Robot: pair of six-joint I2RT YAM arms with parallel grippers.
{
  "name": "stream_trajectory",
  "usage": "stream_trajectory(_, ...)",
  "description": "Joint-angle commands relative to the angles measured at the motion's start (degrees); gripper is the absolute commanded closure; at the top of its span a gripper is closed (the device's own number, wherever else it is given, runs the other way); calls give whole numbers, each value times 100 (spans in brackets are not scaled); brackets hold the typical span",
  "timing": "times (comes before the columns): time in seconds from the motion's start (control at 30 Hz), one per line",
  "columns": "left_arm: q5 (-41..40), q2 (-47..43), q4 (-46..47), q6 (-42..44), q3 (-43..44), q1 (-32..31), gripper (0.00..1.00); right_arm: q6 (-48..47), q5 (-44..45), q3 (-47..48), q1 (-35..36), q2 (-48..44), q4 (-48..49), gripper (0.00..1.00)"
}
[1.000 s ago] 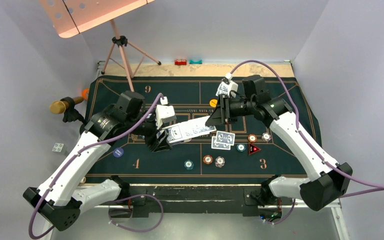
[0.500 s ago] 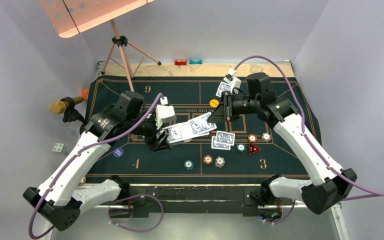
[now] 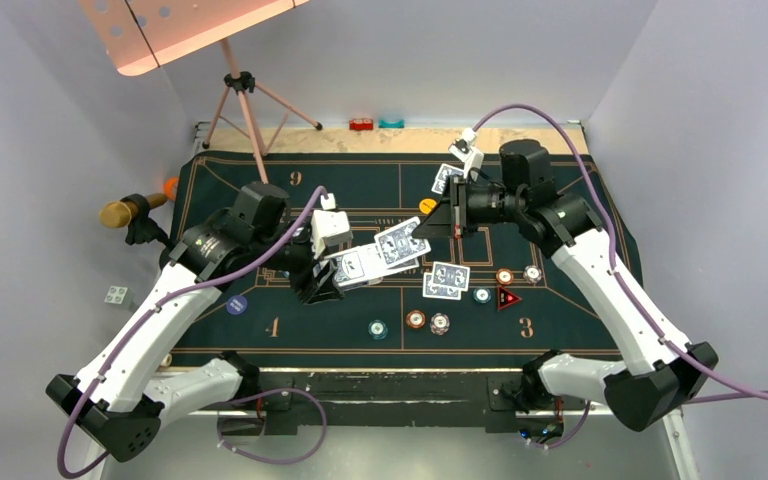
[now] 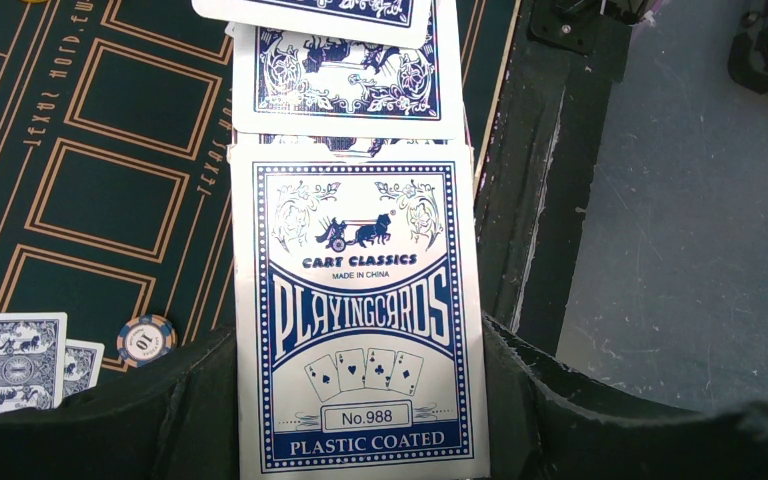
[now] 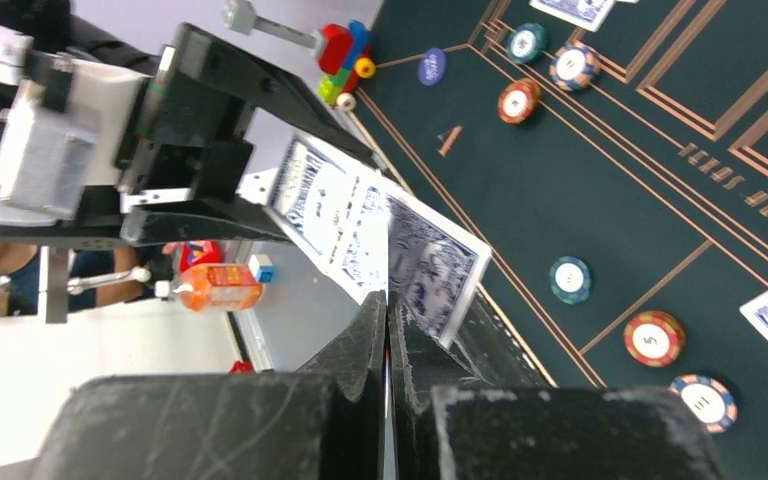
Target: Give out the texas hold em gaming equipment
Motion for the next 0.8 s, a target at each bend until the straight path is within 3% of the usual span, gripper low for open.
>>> stream_trajectory(0.0, 217, -104, 135, 47, 187, 55, 100, 494, -628, 269, -35, -199, 731, 100)
stream_trajectory(0.13, 261, -121, 123, 47, 170, 55, 100, 504, -529, 723, -182, -176, 716, 100)
stream_trajectory(0.4, 344, -175, -3, 95, 144, 52, 100, 79, 1006, 1930, -370, 644, 479, 100)
stream_trajectory(0.6, 387, -329, -122, 121, 117, 55, 100, -738, 2663, 2587, -376, 1749, -111, 100)
stream_trajectory(0.77, 410, -399, -203, 135, 78, 52, 100, -1334, 4056, 2680, -198, 2569, -45, 100)
